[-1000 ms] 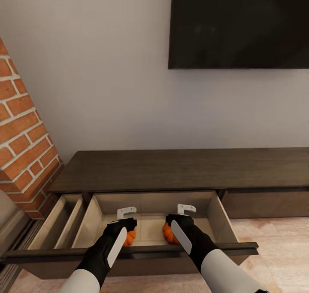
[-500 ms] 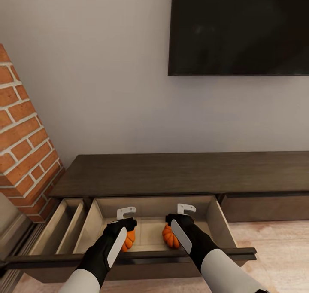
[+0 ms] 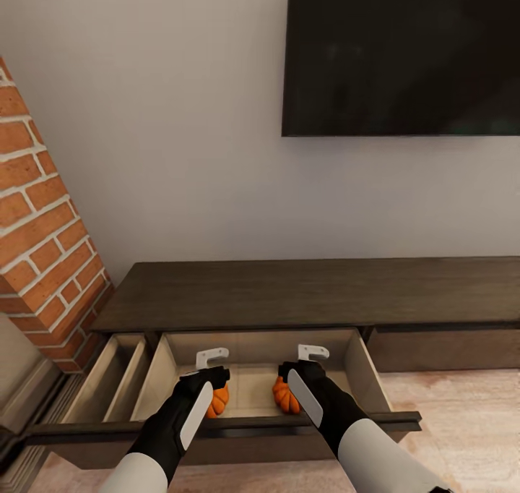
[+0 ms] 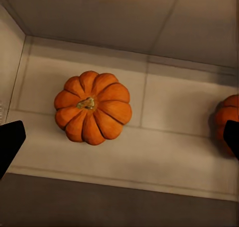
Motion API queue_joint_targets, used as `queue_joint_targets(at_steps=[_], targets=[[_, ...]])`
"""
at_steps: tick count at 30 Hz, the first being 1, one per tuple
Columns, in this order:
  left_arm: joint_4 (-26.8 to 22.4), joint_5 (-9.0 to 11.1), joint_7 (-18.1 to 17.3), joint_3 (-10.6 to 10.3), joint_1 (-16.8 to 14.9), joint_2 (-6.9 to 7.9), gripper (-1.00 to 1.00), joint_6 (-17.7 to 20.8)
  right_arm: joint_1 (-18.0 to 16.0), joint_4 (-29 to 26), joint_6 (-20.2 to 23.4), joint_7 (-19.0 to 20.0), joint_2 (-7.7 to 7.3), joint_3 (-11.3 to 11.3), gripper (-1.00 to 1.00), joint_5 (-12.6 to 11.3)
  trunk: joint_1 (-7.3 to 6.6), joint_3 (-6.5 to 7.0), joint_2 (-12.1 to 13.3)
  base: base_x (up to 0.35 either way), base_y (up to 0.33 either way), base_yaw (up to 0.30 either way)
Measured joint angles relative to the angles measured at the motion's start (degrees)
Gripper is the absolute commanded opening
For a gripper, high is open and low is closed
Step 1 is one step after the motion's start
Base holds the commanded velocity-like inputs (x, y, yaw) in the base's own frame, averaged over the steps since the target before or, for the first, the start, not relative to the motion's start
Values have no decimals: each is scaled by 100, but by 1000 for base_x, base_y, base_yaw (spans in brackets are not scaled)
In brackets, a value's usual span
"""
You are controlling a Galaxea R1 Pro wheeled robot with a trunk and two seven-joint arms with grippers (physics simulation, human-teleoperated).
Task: Place each of the two pumpkins and all three candles from the living room inside a cabinet in the living room (use any cabinet), then make sure every cabinet is closed, and position the cauldron so it is next to a table in the living room.
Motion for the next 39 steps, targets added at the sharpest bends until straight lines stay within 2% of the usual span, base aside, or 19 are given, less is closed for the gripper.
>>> queue_joint_targets(at_steps=[7, 14, 39], targets=[[0, 1, 1, 19, 0, 3, 100, -1, -5, 0, 36, -19, 0, 0, 100, 10, -154, 126, 281, -1, 0, 0], [0, -1, 7, 52, 0, 11, 100, -1, -6, -16, 337, -39, 0, -1, 100, 45, -308, 251, 561, 0, 0, 0], [0, -6, 25, 91, -8, 24, 100, 5, -16, -27, 411, -61, 0, -1, 100, 47, -857, 700, 1564, 0, 0, 0]])
